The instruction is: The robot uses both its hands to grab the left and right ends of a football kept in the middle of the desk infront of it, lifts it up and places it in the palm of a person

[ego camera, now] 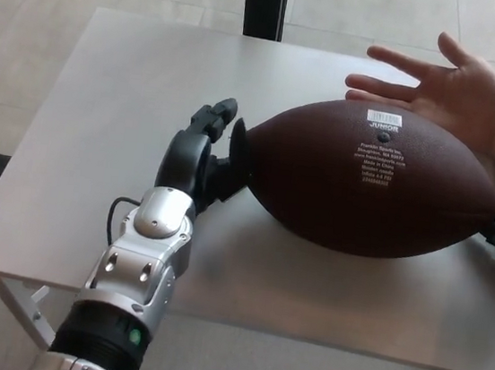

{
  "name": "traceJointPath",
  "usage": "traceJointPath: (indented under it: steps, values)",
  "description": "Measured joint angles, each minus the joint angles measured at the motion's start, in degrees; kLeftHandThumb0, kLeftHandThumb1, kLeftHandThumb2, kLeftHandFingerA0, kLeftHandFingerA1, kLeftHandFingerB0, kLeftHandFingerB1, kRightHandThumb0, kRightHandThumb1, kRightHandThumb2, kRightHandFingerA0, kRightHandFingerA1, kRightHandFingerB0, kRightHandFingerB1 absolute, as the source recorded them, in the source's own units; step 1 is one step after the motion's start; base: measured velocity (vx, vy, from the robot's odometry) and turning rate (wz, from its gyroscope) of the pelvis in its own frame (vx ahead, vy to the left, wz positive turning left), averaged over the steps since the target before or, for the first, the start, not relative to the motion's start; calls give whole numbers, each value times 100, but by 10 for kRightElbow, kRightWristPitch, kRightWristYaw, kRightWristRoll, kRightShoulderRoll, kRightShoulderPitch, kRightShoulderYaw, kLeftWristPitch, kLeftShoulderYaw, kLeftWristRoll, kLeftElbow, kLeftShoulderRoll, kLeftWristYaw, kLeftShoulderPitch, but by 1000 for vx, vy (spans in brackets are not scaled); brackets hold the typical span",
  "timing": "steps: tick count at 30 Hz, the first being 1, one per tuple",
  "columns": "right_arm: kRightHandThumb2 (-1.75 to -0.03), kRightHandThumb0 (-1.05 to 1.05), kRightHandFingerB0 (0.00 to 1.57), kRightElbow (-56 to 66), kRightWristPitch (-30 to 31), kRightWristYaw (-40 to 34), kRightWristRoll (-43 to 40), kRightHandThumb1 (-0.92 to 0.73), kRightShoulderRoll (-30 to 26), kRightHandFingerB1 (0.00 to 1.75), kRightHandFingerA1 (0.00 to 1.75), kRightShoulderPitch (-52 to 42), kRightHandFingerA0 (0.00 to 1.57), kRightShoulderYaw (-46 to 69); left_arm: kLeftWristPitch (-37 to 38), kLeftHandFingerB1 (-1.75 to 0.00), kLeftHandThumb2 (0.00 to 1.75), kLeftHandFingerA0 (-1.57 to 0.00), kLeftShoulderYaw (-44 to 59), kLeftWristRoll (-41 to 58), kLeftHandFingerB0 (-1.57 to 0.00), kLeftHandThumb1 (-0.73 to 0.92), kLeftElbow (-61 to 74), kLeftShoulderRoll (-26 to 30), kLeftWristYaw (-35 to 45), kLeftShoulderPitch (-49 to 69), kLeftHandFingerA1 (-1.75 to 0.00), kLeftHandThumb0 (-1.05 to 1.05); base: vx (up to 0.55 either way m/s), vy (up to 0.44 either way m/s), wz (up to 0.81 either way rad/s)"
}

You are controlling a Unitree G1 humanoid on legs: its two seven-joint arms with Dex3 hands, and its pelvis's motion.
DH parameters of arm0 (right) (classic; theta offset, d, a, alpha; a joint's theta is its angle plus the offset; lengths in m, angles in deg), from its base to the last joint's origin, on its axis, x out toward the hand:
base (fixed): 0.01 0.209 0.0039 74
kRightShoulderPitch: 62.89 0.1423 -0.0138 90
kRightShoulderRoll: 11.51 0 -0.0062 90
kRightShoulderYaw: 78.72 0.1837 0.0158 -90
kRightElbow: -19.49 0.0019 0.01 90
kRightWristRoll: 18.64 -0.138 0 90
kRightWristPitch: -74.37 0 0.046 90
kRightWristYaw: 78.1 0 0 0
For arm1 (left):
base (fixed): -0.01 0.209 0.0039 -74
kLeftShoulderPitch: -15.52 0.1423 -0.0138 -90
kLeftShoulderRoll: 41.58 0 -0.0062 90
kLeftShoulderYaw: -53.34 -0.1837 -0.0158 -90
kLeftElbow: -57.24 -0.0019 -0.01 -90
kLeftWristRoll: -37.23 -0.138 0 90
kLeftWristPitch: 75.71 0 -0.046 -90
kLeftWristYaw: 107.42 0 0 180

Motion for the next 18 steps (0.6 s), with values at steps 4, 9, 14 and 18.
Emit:
traceJointPath:
  steps: [4,9,14,18]
  values:
    - [-113,-83,36,-5,-8,-1,4,-76,10,49,64,4,61,-10,-6,-30,93,-28,-6,0,-11,92,-21,-1,0,-26,-66,-102,0,0,0]
    - [-113,-86,37,-8,-12,-11,8,-77,31,48,60,16,56,-12,-7,-30,132,-32,-5,1,-6,89,-45,-4,-1,-39,-69,-100,0,0,0]
    - [-70,-88,43,-4,-12,-21,9,-92,44,33,49,27,59,-12,-4,-36,128,-32,0,2,-9,85,-57,-7,-4,-45,-66,-95,0,0,0]
    - [-68,-90,46,12,-12,-31,12,-91,51,34,50,39,62,-14,2,-36,128,-32,6,3,-9,85,-62,-7,-7,-46,-68,-94,0,0,0]
